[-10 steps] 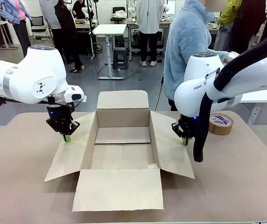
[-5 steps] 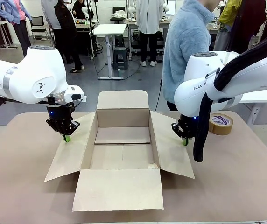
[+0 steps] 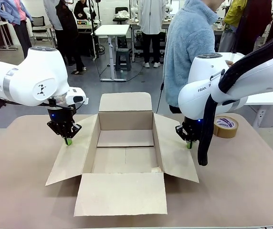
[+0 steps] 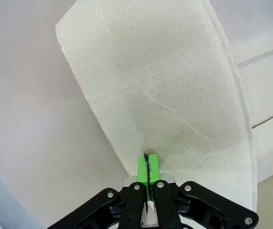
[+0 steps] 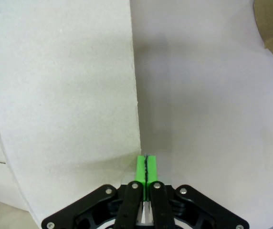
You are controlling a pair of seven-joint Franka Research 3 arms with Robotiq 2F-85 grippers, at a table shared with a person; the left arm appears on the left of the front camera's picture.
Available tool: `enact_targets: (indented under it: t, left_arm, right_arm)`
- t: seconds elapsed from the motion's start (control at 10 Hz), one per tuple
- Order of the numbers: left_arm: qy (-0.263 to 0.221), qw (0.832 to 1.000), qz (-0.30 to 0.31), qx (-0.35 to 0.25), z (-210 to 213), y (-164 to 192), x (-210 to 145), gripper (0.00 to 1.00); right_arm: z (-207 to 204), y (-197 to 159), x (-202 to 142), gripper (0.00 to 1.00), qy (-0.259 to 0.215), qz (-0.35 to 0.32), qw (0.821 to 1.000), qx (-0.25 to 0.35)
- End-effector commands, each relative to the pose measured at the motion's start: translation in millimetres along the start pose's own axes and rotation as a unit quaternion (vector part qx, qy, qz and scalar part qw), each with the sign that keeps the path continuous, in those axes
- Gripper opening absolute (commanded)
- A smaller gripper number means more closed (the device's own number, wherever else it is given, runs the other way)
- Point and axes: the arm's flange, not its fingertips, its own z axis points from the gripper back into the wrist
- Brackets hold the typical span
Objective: Wrap the clocks to prevent damage.
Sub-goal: Once the human has placed the objects inside and stepped back, release both hands from the side flaps of the Package Box.
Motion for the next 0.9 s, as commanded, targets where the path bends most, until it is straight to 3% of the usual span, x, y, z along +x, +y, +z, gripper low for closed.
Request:
enact_targets:
  t: [0.0,0.8]
  left_arm:
    - [-0.002,1.000,0.002,0.003,-0.2,0.4,-0.4,0.00]
    - [-0.002,1.000,0.002,0.003,-0.2,0.4,-0.4,0.00]
  right_arm:
    - [-0.4,0.9,-1.5,0.01,-0.005,-0.007,1.000,-0.003]
    - [-0.4,0.9,-1.5,0.01,-0.005,-0.007,1.000,-0.003]
